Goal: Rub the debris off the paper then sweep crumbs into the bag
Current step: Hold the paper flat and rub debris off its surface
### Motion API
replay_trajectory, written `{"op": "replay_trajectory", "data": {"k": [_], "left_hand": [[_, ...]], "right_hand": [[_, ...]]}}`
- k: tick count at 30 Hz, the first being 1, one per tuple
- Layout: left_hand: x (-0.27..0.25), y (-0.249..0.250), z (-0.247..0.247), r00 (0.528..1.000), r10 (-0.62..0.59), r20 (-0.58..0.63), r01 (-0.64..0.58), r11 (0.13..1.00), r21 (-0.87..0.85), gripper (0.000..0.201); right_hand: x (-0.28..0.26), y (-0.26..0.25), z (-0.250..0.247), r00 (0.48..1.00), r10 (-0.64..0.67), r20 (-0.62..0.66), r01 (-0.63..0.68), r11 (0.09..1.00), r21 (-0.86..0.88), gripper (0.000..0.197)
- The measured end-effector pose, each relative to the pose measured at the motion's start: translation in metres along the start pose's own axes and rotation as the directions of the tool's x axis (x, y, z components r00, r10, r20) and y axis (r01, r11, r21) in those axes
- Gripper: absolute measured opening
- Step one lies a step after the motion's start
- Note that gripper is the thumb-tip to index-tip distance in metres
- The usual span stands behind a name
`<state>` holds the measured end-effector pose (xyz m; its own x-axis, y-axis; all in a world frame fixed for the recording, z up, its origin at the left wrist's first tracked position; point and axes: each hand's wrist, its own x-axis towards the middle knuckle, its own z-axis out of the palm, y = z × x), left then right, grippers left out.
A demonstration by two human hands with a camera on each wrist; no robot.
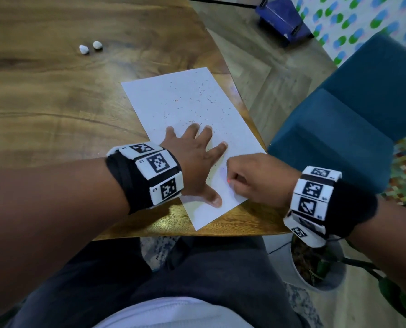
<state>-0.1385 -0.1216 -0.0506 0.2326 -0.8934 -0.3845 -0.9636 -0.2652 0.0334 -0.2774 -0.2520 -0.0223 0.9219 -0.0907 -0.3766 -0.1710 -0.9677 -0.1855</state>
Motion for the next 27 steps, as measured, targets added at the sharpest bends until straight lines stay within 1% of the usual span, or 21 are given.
{"op": "replay_trajectory", "data": {"k": [2,4,5,8,10,11,13,15,16,17,18,20,22,24,25,27], "left_hand": [[-0.001,0.001,0.001,1.000,-0.010,-0.005,0.010,1.000,0.000,0.129],[0.000,0.001,0.001,1.000,-0.011,-0.009,0.011,1.000,-0.005,0.129],[0.001,0.001,0.002,1.000,-0.010,-0.009,0.010,1.000,-0.008,0.130],[0.002,0.002,0.001,1.000,-0.017,-0.009,0.017,1.000,-0.005,0.132],[0.003,0.003,0.000,1.000,-0.022,-0.003,0.022,1.000,0.000,0.133],[0.003,0.004,-0.001,1.000,-0.024,0.001,0.024,1.000,-0.002,0.133],[0.004,0.005,-0.002,1.000,-0.027,0.004,0.027,1.000,0.001,0.133],[0.004,0.005,-0.002,1.000,-0.028,-0.004,0.028,1.000,0.014,0.134],[0.004,0.006,-0.002,1.000,-0.029,-0.010,0.029,0.999,0.017,0.134],[0.004,0.006,-0.002,0.999,-0.030,-0.013,0.030,0.999,0.018,0.134],[0.005,0.007,-0.001,0.999,-0.031,-0.012,0.032,0.999,0.021,0.135],[0.005,0.008,-0.002,0.999,-0.033,-0.004,0.033,0.999,0.032,0.137],[0.006,0.008,-0.002,0.999,-0.035,-0.002,0.035,0.999,0.035,0.139],[0.006,0.007,-0.001,0.999,-0.036,-0.002,0.036,0.999,0.029,0.140],[0.006,0.007,-0.001,0.999,-0.035,-0.004,0.035,0.999,0.028,0.139],[0.005,0.007,-0.001,0.999,-0.032,-0.003,0.032,0.999,0.025,0.139]], "right_hand": [[-0.007,-0.001,0.001,0.995,-0.078,0.059,0.080,0.996,-0.028,0.008],[-0.002,0.000,-0.001,0.994,-0.086,0.064,0.090,0.994,-0.063,0.010],[0.004,0.001,-0.003,0.997,-0.062,0.039,0.065,0.995,-0.071,0.011],[0.024,0.010,-0.009,0.995,0.039,-0.091,-0.042,0.999,-0.033,0.012],[0.028,0.012,-0.009,0.989,0.070,-0.133,-0.074,0.997,-0.027,0.012],[0.026,0.012,-0.008,0.989,0.077,-0.123,-0.080,0.996,-0.025,0.012],[0.012,0.006,-0.003,0.997,0.054,-0.059,-0.055,0.998,-0.011,0.010],[-0.005,-0.004,0.004,1.000,-0.023,0.019,0.023,1.000,0.001,0.009],[-0.011,-0.007,0.007,0.998,-0.056,0.040,0.056,0.998,0.004,0.009],[-0.013,-0.008,0.008,0.997,-0.062,0.042,0.062,0.998,0.005,0.008],[-0.011,-0.007,0.007,0.999,-0.042,0.028,0.042,0.999,0.008,0.008],[-0.001,0.002,0.002,0.998,0.054,-0.029,-0.053,0.998,0.024,0.008],[0.014,0.018,-0.006,0.982,0.158,-0.101,-0.155,0.987,0.034,0.009],[0.025,0.033,-0.012,0.965,0.222,-0.140,-0.219,0.975,0.041,0.011],[0.027,0.037,-0.014,0.964,0.222,-0.146,-0.219,0.975,0.035,0.011],[0.023,0.036,-0.012,0.977,0.172,-0.130,-0.171,0.985,0.013,0.009]]}}
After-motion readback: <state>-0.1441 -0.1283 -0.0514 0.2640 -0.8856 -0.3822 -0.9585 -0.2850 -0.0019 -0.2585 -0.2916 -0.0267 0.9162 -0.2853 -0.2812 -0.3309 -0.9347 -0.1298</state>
